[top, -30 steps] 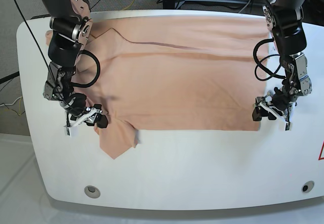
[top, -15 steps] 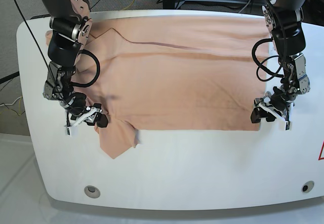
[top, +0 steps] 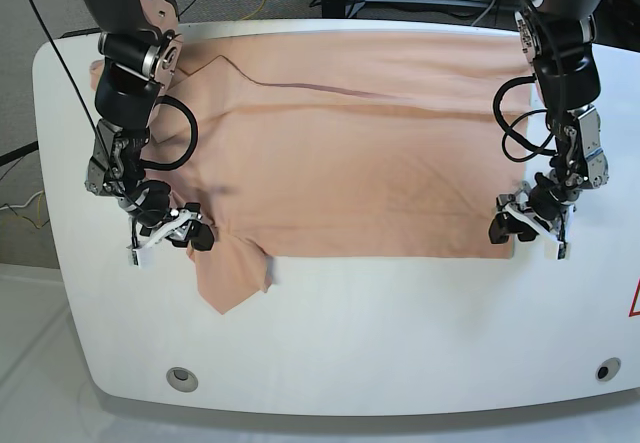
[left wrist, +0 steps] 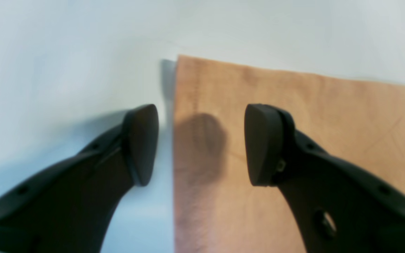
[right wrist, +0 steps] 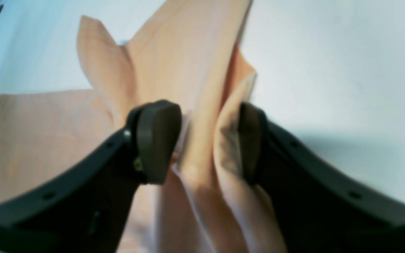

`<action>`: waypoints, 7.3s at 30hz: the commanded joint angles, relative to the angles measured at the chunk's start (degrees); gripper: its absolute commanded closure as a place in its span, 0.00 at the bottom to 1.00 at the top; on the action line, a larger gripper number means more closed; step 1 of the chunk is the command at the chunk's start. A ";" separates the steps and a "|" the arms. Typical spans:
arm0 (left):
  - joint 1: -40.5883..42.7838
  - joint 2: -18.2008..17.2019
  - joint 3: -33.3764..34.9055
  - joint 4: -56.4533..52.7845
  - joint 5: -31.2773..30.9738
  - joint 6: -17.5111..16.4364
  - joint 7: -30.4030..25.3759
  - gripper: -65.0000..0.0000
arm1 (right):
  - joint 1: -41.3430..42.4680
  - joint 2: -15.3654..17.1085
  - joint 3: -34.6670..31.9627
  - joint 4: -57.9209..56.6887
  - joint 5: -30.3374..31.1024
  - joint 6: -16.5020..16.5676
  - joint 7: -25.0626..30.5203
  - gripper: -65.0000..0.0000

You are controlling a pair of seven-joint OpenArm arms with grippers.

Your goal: Fold the T-shirt properly

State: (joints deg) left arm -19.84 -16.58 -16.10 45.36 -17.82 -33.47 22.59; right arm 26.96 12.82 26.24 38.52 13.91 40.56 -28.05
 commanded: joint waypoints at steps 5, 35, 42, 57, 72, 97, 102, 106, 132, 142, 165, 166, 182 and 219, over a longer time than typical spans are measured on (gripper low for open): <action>-1.03 0.33 -0.11 0.21 -0.24 -0.67 0.56 0.51 | 0.38 0.18 -0.08 0.38 -2.57 -0.56 -2.51 0.53; -1.14 1.21 0.00 0.49 0.19 -0.66 -0.25 0.93 | 0.15 0.33 0.14 0.78 -3.40 -0.56 -3.22 0.61; -1.18 1.30 0.32 0.49 0.55 -0.42 0.30 1.00 | 0.34 0.42 0.29 1.36 -3.24 -0.56 -2.78 0.89; -0.76 1.67 -0.10 4.43 0.32 -0.55 3.51 1.00 | 1.50 0.73 0.06 4.74 -2.33 -0.56 -4.35 1.00; 4.85 1.60 -1.13 20.12 0.05 -0.74 4.63 1.00 | -4.44 0.51 0.09 28.22 -1.01 -0.56 -21.42 1.00; 18.28 -4.85 -3.23 42.22 -3.66 5.27 11.00 1.00 | -17.25 -0.05 0.03 56.59 -0.79 -0.56 -35.89 1.00; 20.42 -5.78 -3.64 44.97 -4.28 5.80 11.92 1.00 | -20.10 -0.07 0.18 62.06 -0.28 -0.56 -38.44 1.00; 22.89 -5.80 -3.80 46.94 -3.08 5.70 11.16 1.00 | -24.98 0.16 -0.16 68.92 1.76 -0.56 -38.95 1.00; 30.82 -4.66 -6.94 54.16 -3.72 4.87 14.47 1.00 | -34.48 -0.38 0.91 73.32 3.24 -0.56 -36.88 1.00; 32.71 -4.86 -6.67 54.57 -4.06 4.60 14.82 1.00 | -37.57 -0.56 1.66 74.08 4.95 -0.61 -36.46 1.00; 14.64 -2.09 3.93 28.95 -4.69 4.02 12.58 0.53 | -38.84 -0.34 2.72 72.92 4.47 -0.56 -34.94 0.84; 13.32 -1.97 5.06 27.29 -4.72 3.89 12.79 0.50 | -38.83 -0.31 2.77 72.97 4.46 -0.56 -34.85 0.86; -0.55 -1.69 17.88 14.01 -14.49 0.97 21.17 0.54 | -38.30 -0.48 2.86 72.98 4.11 -0.56 -34.78 0.99; 8.19 -4.39 14.38 30.46 -15.71 2.13 26.33 0.63 | -33.33 -5.48 4.93 71.85 11.10 -0.78 -35.55 0.97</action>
State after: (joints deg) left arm -10.48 -19.55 -0.01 74.72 -33.08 -31.42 49.89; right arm -6.90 6.70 31.05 109.69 24.23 39.48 -64.75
